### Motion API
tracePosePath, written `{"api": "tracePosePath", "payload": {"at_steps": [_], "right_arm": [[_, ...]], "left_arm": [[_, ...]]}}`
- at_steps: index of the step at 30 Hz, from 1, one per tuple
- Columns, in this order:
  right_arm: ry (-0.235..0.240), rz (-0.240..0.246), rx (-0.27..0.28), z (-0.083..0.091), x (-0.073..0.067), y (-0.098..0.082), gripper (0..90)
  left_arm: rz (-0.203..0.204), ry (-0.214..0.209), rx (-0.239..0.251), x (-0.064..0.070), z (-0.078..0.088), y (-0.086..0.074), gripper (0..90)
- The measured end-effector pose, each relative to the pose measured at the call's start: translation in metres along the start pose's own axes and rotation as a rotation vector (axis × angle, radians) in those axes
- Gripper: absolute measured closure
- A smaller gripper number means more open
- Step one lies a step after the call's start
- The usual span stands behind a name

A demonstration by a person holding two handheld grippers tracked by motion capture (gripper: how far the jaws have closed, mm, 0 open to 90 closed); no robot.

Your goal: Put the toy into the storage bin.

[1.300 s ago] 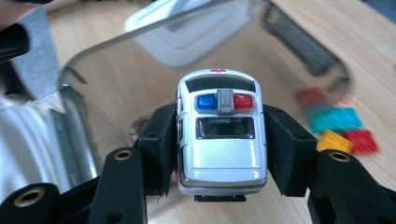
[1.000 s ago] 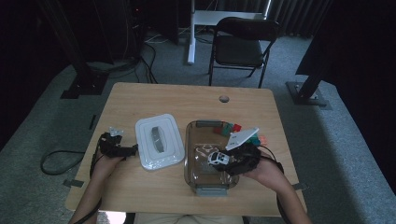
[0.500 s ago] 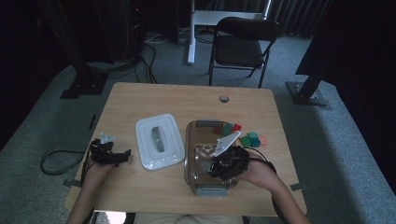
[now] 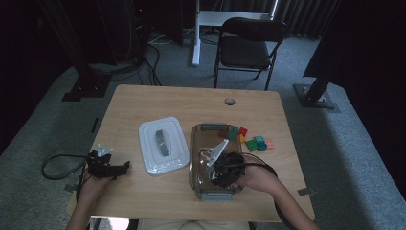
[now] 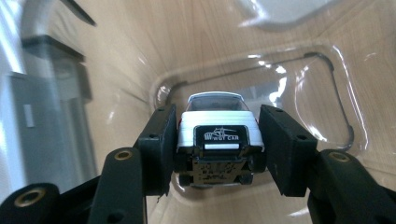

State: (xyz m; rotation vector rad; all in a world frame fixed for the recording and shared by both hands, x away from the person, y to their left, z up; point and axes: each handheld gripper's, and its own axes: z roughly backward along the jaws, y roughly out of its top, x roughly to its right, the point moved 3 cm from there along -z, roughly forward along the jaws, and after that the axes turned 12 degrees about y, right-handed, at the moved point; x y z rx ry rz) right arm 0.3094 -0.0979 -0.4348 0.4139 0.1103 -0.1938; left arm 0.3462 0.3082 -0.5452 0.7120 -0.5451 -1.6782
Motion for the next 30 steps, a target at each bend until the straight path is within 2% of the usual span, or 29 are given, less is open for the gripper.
{"api": "tracePosePath", "payload": {"at_steps": [2, 3, 6, 9, 10, 15, 18, 24, 27, 30], "right_arm": [[0.001, 0.004, -0.01, -0.001, 0.001, 0.001, 48.3], [0.007, 0.009, -0.04, -0.005, 0.001, 0.004, 48.3], [0.024, 0.01, -0.073, -0.009, 0.004, 0.008, 48.3], [0.022, 0.011, -0.081, -0.011, 0.004, 0.008, 48.3], [0.019, 0.008, -0.106, -0.014, 0.007, 0.011, 48.3], [0.028, -0.003, -0.142, -0.019, 0.01, 0.013, 48.3], [0.005, -0.008, -0.173, -0.024, 0.012, 0.014, 48.2], [0.028, 0.003, -0.247, -0.034, 0.011, 0.016, 48.1], [0.01, 0.004, -0.287, -0.038, 0.011, 0.017, 48.0], [0.029, 0.005, -0.308, -0.04, 0.011, 0.017, 47.8]], "left_arm": [[0.002, -0.004, -0.002, 0.0, 0.0, 0.0, 2.6], [0.001, -0.004, -0.002, 0.0, 0.0, 0.0, 2.6], [0.002, -0.004, -0.002, 0.0, 0.0, 0.0, 2.6], [0.002, -0.004, -0.002, 0.0, 0.0, 0.0, 2.6], [0.002, -0.004, -0.002, 0.0, 0.0, 0.0, 2.6], [0.002, -0.004, -0.002, 0.0, 0.0, 0.0, 2.6], [0.002, -0.005, -0.001, 0.0, 0.0, 0.0, 2.6], [0.002, -0.004, -0.002, 0.0, 0.0, 0.0, 2.6], [0.002, -0.005, -0.002, 0.0, 0.0, 0.0, 2.6], [0.002, -0.005, -0.002, 0.0, 0.0, 0.0, 2.6]]}}
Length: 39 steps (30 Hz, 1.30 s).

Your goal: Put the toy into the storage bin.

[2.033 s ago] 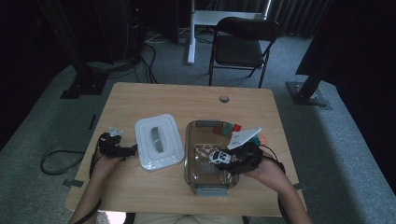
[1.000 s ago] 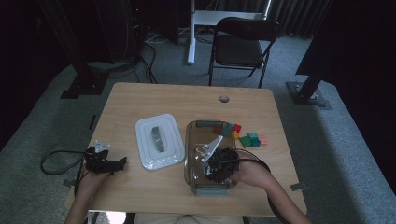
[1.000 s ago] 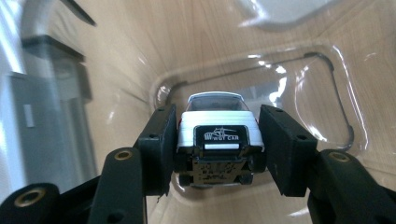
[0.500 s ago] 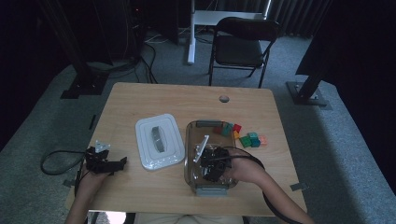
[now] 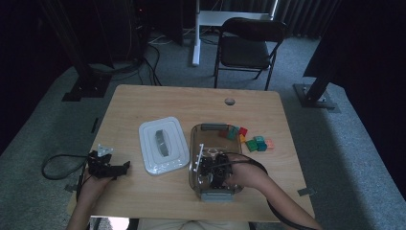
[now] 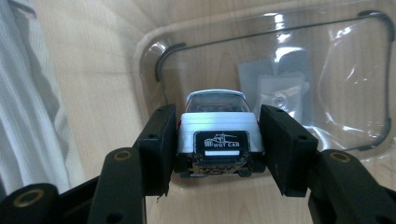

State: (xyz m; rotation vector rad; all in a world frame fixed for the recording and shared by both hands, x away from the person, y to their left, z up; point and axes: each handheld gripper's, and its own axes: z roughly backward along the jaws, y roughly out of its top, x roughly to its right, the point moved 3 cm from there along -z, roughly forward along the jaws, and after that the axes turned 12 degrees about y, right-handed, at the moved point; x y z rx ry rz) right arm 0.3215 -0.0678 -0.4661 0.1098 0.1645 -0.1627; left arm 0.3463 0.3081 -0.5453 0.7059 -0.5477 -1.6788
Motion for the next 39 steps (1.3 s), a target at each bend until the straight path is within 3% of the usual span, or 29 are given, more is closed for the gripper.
{"api": "tracePosePath", "payload": {"at_steps": [11, 20, 24, 28, 29, 39], "right_arm": [[0.009, -0.003, -0.028, -0.002, 0.001, 0.001, 45.7], [0.0, -0.021, -0.016, 0.0, 0.002, 0.002, 40.8], [0.008, -0.03, 0.075, 0.018, 0.001, -0.001, 39.2], [0.009, -0.041, 0.109, 0.026, 0.001, -0.005, 39.2], [0.019, -0.049, 0.146, 0.032, 0.002, -0.009, 39.2], [0.012, -0.11, 0.318, 0.048, 0.005, -0.031, 38.0]], "left_arm": [[0.0, 0.0, 0.0, 0.0, 0.0, 0.0, 2.6], [0.001, 0.0, 0.0, 0.0, 0.0, 0.0, 2.6], [0.001, 0.0, 0.0, 0.0, 0.0, 0.0, 2.6], [0.001, 0.0, 0.0, 0.0, 0.0, 0.0, 2.6], [0.002, 0.0, 0.0, 0.0, 0.0, 0.0, 2.6], [0.002, 0.0, 0.0, 0.0, 0.0, 0.0, 2.6]]}}
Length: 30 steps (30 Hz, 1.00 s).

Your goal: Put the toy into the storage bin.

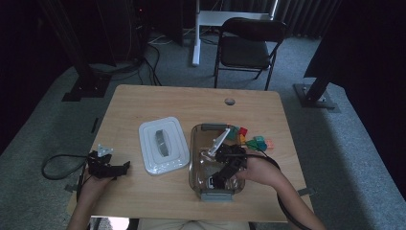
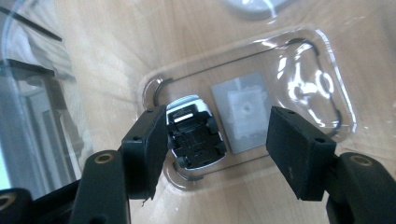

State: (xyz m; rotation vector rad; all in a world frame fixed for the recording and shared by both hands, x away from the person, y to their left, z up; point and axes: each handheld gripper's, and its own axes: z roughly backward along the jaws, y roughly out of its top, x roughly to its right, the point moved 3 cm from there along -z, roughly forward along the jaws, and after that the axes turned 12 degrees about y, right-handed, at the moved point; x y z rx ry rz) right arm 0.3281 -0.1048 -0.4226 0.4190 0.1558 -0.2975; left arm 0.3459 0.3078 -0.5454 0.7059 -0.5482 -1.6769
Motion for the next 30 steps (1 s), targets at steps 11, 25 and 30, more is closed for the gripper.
{"api": "tracePosePath", "payload": {"at_steps": [11, 25, 30], "right_arm": [[-0.046, -0.068, 0.191, 0.036, 0.004, -0.02, 35.2], [-0.125, -0.176, 0.364, 0.075, 0.022, -0.059, 29.5], [-0.151, -0.22, 0.377, 0.078, 0.031, -0.073, 29.6]], "left_arm": [[-0.002, 0.0, 0.0, 0.0, 0.0, 0.0, 2.6], [-0.001, -0.003, 0.0, 0.0, 0.0, 0.0, 2.6], [0.002, -0.002, 0.003, 0.001, 0.0, 0.0, 2.6]]}}
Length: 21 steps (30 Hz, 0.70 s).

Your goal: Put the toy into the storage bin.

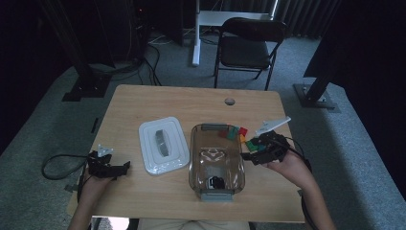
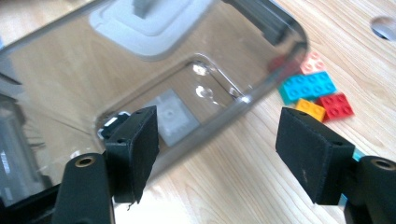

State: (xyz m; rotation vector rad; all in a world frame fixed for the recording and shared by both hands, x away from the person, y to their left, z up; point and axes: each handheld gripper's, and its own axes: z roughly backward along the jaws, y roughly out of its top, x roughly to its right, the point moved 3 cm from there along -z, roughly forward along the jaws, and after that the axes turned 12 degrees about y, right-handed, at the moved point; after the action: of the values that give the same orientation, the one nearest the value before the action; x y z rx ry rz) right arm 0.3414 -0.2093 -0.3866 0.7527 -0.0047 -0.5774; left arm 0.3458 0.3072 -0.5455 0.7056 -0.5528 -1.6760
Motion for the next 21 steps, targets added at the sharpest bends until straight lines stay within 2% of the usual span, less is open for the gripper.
{"api": "tracePosePath", "payload": {"at_steps": [2, 5, 10, 21], "right_arm": [[-0.021, -0.019, 0.008, 0.003, 0.005, -0.004, 29.6], [-0.029, -0.038, 0.024, 0.006, 0.01, -0.009, 29.6], [-0.078, -0.108, 0.06, 0.013, 0.031, -0.024, 29.7], [-0.191, -0.268, 0.089, 0.003, 0.078, -0.054, 32.5]], "left_arm": [[0.0, 0.0, 0.0, 0.0, 0.0, 0.0, 2.6], [0.0, 0.0, 0.0, 0.0, 0.0, 0.0, 2.5], [-0.001, 0.001, -0.001, 0.0, 0.0, 0.0, 2.6], [0.0, 0.002, -0.001, 0.0, 0.0, 0.0, 2.6]]}}
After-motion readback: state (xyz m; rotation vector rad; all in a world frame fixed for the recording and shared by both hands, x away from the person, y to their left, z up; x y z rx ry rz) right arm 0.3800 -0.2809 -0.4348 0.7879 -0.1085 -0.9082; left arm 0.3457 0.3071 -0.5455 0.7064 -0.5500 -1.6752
